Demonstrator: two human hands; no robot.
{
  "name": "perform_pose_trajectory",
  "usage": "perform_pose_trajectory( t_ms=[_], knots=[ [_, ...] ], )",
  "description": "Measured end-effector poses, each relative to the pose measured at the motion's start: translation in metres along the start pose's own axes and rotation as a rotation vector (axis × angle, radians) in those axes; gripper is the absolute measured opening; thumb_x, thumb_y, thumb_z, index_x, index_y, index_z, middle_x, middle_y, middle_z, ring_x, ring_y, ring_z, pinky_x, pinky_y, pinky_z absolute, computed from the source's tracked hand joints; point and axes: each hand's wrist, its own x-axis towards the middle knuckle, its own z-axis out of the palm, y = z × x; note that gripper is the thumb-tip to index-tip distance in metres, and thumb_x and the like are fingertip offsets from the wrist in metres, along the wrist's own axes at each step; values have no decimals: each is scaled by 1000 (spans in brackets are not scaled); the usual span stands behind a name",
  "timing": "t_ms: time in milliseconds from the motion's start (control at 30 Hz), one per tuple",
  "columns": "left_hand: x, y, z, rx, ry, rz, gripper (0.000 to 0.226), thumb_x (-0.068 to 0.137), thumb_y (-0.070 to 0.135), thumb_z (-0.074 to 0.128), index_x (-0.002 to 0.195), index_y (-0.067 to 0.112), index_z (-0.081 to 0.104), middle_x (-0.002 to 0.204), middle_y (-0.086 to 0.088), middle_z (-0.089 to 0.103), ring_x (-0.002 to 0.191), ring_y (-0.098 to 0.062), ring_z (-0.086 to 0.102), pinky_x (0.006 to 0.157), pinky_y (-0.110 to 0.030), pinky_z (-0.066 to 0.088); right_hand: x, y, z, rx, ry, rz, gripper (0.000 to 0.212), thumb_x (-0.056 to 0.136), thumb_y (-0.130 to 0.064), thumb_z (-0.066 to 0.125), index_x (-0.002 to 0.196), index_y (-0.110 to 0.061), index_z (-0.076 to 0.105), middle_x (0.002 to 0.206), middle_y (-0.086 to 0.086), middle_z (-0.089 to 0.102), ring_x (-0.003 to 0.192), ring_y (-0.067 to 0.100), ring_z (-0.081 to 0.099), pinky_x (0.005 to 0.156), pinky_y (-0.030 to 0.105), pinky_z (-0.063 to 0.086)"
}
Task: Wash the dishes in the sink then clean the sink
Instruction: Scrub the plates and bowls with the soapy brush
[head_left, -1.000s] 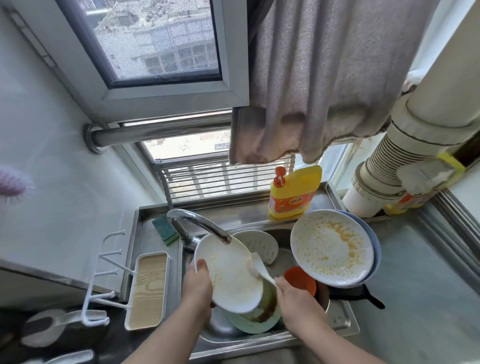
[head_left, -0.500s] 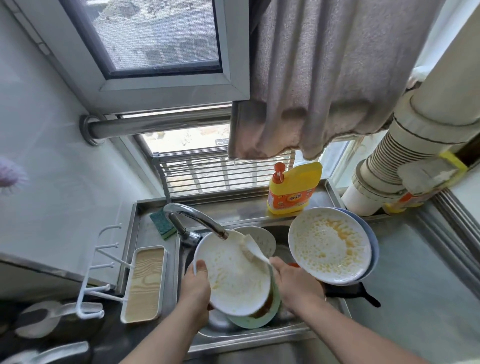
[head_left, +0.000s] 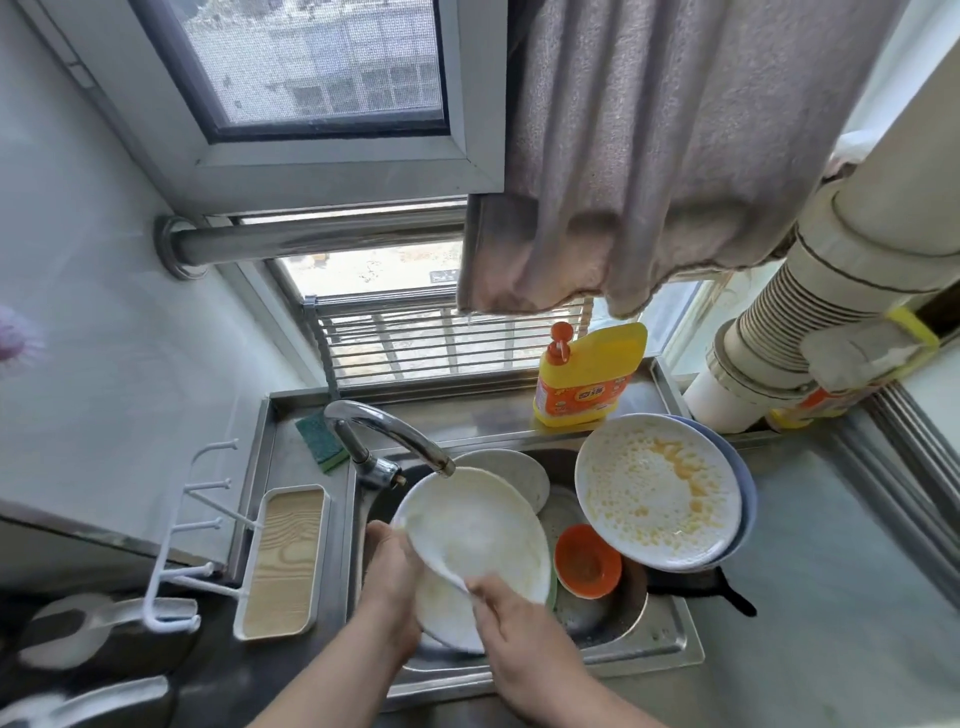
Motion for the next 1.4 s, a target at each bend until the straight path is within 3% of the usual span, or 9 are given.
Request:
perform_pose_trajectory(
  t_ms=[167,267,433,700,767,967,1167,1267,1400],
  knots=[
    [0,10,6,-79,33,-46,101,87,93,12,125,19,68,110,-20,78,102,-42,75,97,-64,56,7,-9,3,48,-3,21,20,107,-44,38,125,-41,48,105,8,71,101,28,65,78,32,43],
    [4,5,3,-79,43,-4,94,78,97,26,127,26,64,113,-18,78,100,-43,76,90,-67,58,-9,-4,8,90,-16,67,17,106,-46,40,122,-43,45,93,5,66,97,28,65,80,32,46],
    [-17,-2,18,10,71,158,39,109,57,31,127,31,55,114,-13,71,100,-39,73,77,-63,62,39,-14,-10,127,133,118,20,107,-40,37,120,-38,52,104,2,71,96,27,65,86,40,53],
    [2,21,13,-101,122,225,32,115,34,32,143,28,47,134,-17,61,115,-42,63,100,-66,50,-24,38,-7,-60,-34,173,27,106,-53,37,131,-57,45,128,1,71,121,23,65,93,31,49],
    [2,20,9,-47,143,227,29,115,31,34,140,27,49,126,-16,62,110,-41,63,100,-64,51,-26,61,-28,-154,-34,251,23,106,-54,34,125,-64,42,125,3,72,117,24,67,90,36,50],
    [-4,11,12,-24,121,249,27,115,25,37,139,22,50,113,-10,66,101,-36,66,98,-61,53,23,64,-77,-396,72,222,29,109,-48,20,126,-41,43,90,2,70,81,28,67,70,42,53],
    [5,26,4,-68,181,283,21,114,26,41,134,29,49,111,-10,64,85,-30,65,60,-42,58,-16,58,6,-277,-17,197,49,97,-72,7,143,-69,22,116,2,76,103,22,73,86,32,56],
    [4,19,-2,-17,173,313,24,114,24,41,136,27,51,106,-6,67,92,-30,66,81,-46,55,-5,62,-15,-310,-14,231,38,106,-60,23,143,-66,28,119,5,74,109,26,71,89,38,55],
    [11,24,-8,-60,170,286,19,114,25,43,128,23,54,109,-11,68,97,-37,67,86,-55,56,20,61,-56,-367,-38,204,29,109,-53,23,135,-48,34,101,7,73,96,33,70,78,45,55]
  ],
)
